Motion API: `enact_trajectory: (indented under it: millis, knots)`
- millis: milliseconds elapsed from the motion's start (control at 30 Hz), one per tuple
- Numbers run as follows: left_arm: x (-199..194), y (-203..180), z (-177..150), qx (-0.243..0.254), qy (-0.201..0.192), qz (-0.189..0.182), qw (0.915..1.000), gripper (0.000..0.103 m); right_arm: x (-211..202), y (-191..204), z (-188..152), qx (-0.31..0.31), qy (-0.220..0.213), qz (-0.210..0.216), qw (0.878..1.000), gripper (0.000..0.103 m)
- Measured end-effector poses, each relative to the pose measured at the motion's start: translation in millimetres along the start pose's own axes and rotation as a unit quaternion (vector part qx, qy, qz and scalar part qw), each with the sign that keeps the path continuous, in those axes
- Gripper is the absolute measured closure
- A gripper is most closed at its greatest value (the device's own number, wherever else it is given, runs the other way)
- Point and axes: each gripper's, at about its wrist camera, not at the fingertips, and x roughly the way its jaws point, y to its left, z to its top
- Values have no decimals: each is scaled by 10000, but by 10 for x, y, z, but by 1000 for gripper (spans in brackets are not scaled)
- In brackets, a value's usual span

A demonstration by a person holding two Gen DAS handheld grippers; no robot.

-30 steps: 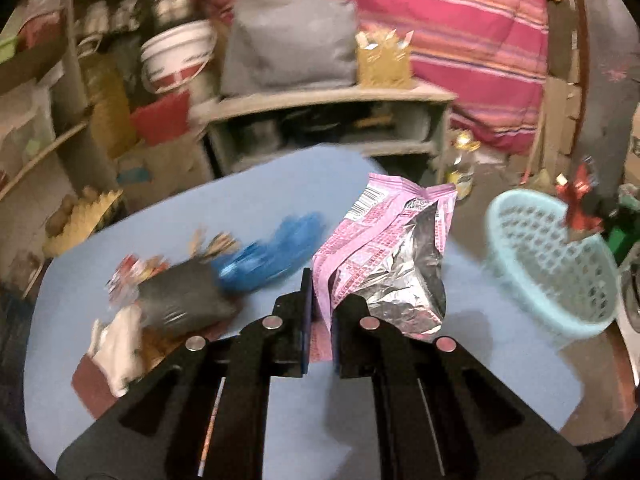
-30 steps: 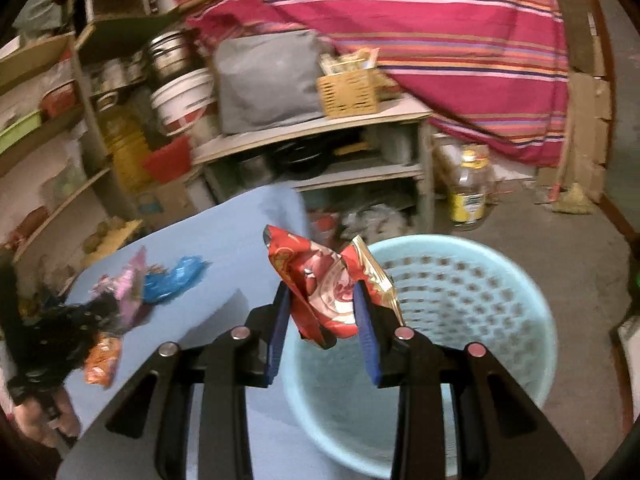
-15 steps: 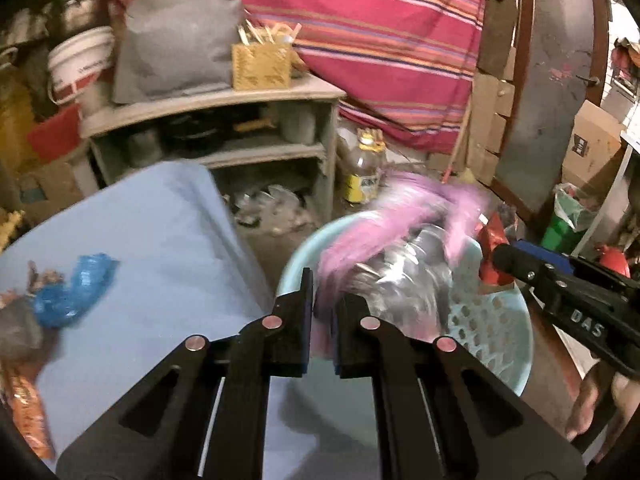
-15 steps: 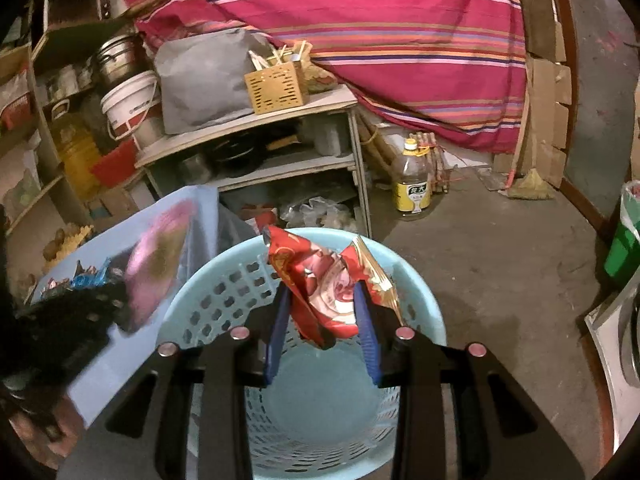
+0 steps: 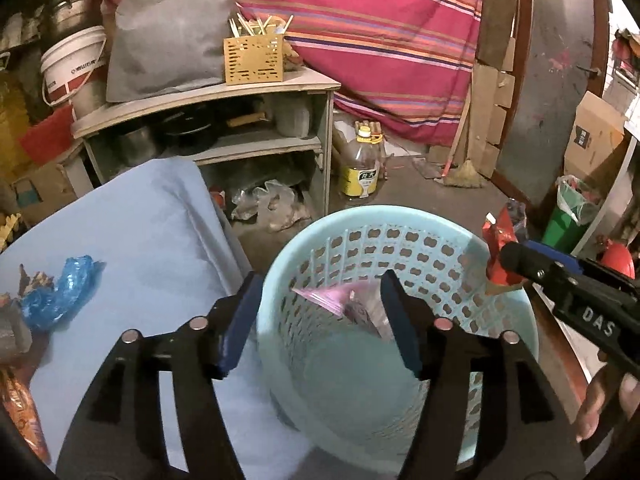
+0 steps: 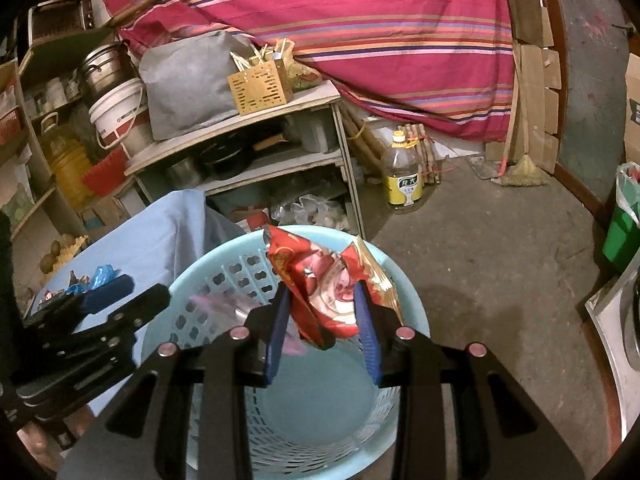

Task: Collect trash
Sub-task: 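Carry both bags over the blue basket and open both tools to drop them, then move both tools back over the remaining trash pile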

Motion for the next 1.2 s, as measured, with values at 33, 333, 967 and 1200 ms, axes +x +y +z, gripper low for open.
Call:
enact_trajectory:
  millis: [33, 333, 967, 1200]
  knots:
    - [-40, 28, -11, -9, -13, 0, 10000, 32, 0, 3, -9, -10, 5, 1, 10000, 69]
    - [-611, 507, -115, -281, -437, 353, 9980, 9, 50, 242, -28, -140, 80, -102, 9998, 31]
    - [-1693, 2093, -626, -879, -721, 1783, 9774, 5, -267, 1100, -168, -528, -425, -350, 9971, 7]
    - [-1762, 2682, -937, -1106, -607, 2243, 9663, 5, -203, 1730, -310, -896, -366, -43, 9953, 7]
